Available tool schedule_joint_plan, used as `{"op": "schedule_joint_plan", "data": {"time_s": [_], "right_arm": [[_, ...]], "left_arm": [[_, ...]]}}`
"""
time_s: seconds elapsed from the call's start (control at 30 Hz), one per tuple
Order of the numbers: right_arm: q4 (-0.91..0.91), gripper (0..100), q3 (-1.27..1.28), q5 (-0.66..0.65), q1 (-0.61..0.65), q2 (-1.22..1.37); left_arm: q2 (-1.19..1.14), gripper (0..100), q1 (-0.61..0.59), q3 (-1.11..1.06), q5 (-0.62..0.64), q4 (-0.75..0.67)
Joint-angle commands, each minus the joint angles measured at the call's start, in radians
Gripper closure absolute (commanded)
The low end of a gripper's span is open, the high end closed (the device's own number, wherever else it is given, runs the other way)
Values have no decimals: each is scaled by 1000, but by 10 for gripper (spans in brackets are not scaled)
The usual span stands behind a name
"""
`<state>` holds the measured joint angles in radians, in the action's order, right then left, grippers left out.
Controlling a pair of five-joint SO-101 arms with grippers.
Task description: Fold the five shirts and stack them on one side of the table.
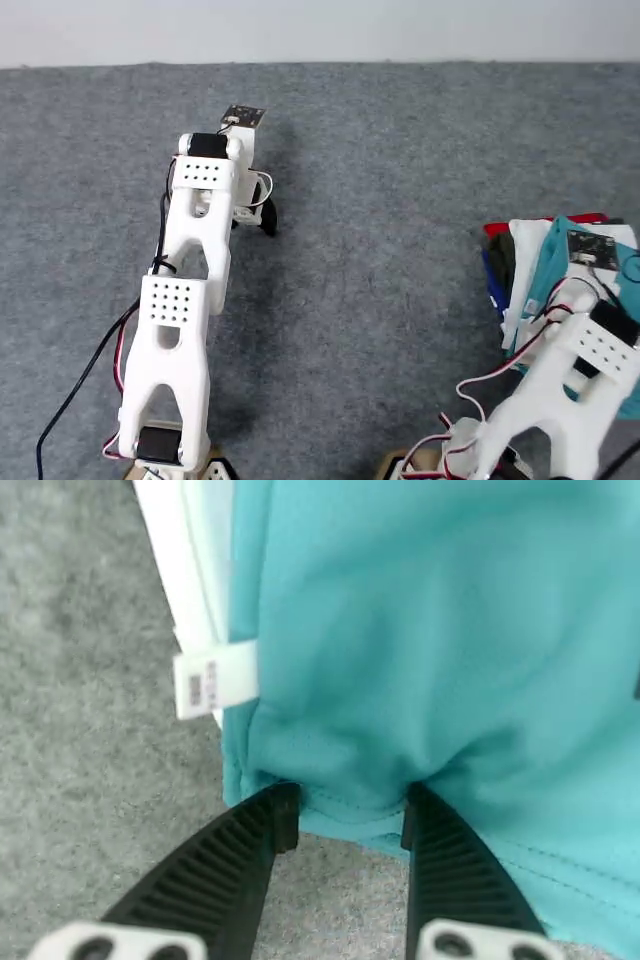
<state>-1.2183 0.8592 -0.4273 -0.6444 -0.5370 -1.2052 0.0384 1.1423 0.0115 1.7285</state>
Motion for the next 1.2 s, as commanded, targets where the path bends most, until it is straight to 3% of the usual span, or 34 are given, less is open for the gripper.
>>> {"op": "schedule_joint_plan", "data": {"time_s": [0.0, 0.3, 0.43, 0.57, 0.83, 1.17], "right_arm": [[-8, 816, -6, -12, 13, -10], [-509, 816, -414, -103, 15, -8], [-573, 816, -555, -101, 8, 2], [-503, 816, -601, -18, 15, 10], [-39, 813, -586, 255, 28, 206], [68, 815, -615, 273, 157, 358]], "left_arm": [[-20, 754, -6, -8, -6, 26], [-20, 754, -6, -8, -6, 26], [-20, 754, -6, -8, -6, 26], [-20, 754, -6, -8, -6, 26], [-20, 754, -6, -8, -6, 26], [-20, 754, -6, -8, -6, 26]]}}
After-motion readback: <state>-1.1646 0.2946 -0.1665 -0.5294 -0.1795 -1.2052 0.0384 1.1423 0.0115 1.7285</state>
